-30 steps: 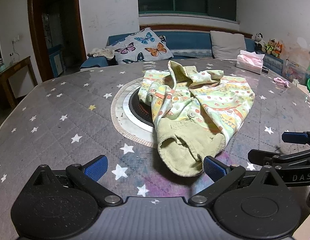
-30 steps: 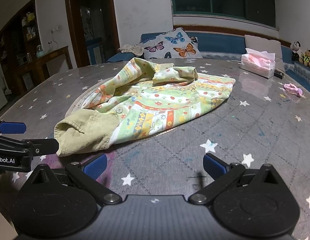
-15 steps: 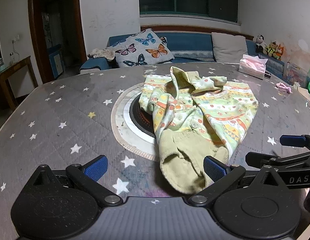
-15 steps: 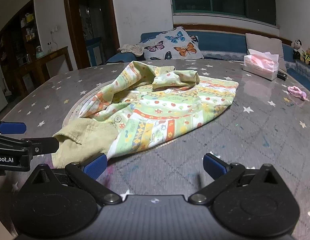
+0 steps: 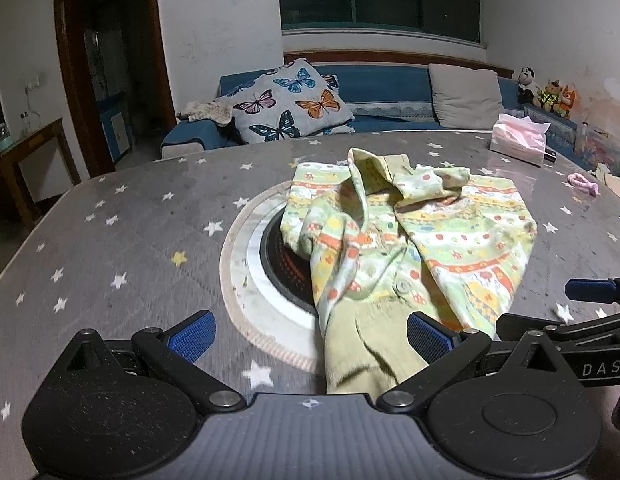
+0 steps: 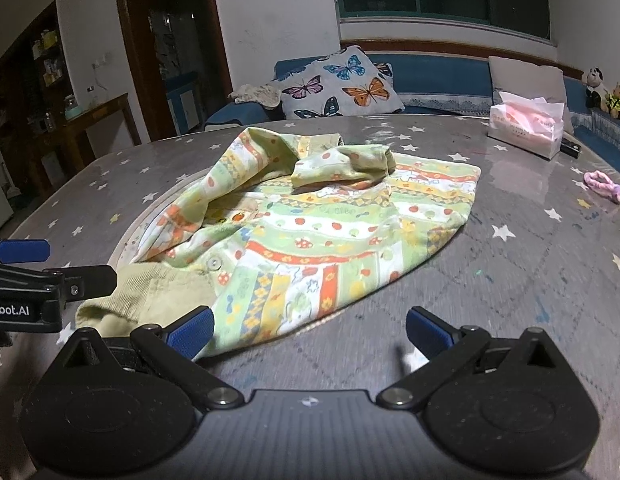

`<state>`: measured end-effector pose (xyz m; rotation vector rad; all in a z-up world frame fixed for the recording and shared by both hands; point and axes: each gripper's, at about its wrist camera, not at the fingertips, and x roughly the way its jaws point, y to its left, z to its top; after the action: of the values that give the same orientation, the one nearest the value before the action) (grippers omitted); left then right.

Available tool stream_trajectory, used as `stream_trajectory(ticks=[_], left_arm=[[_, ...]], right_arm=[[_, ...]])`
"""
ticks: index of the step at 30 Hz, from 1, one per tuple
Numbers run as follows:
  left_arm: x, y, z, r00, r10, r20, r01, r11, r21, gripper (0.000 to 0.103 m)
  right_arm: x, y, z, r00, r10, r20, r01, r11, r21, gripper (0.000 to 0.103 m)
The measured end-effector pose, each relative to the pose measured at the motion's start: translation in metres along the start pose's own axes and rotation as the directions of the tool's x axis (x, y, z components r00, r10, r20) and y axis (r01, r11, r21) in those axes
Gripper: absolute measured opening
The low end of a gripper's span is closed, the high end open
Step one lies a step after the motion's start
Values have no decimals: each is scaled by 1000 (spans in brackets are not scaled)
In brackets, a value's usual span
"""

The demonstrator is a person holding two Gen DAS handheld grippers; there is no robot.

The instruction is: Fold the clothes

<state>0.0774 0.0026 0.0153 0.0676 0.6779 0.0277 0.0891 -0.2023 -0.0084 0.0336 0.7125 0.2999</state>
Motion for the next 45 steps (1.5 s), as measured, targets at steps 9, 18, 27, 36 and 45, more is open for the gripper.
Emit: stream_trajectory(ticks=[9,18,27,36,45], left_arm=[[28,-2,36,1000,-6,26,5,999,37,103],[77,-3,89,999,-33,42,31,998,54,103],[139,-12,124,996,-85,-25,87,994,72,83],[177,-5,124,981,-177,-85,180,983,37,10],[159,28,116,992,-120,-27,119,993,-19,3]], right_arm=[[23,-9,32,1000,-16,0,16,1000,4,103],[59,-28,74,999,-34,-18,35,999,38,101],[98,-40,105,999,-5,-45,10,994,105,91],[143,-42,121,994,70,-84,-53,981,189,64],[143,-51,117,994,91,-68,-72,969,236,5]])
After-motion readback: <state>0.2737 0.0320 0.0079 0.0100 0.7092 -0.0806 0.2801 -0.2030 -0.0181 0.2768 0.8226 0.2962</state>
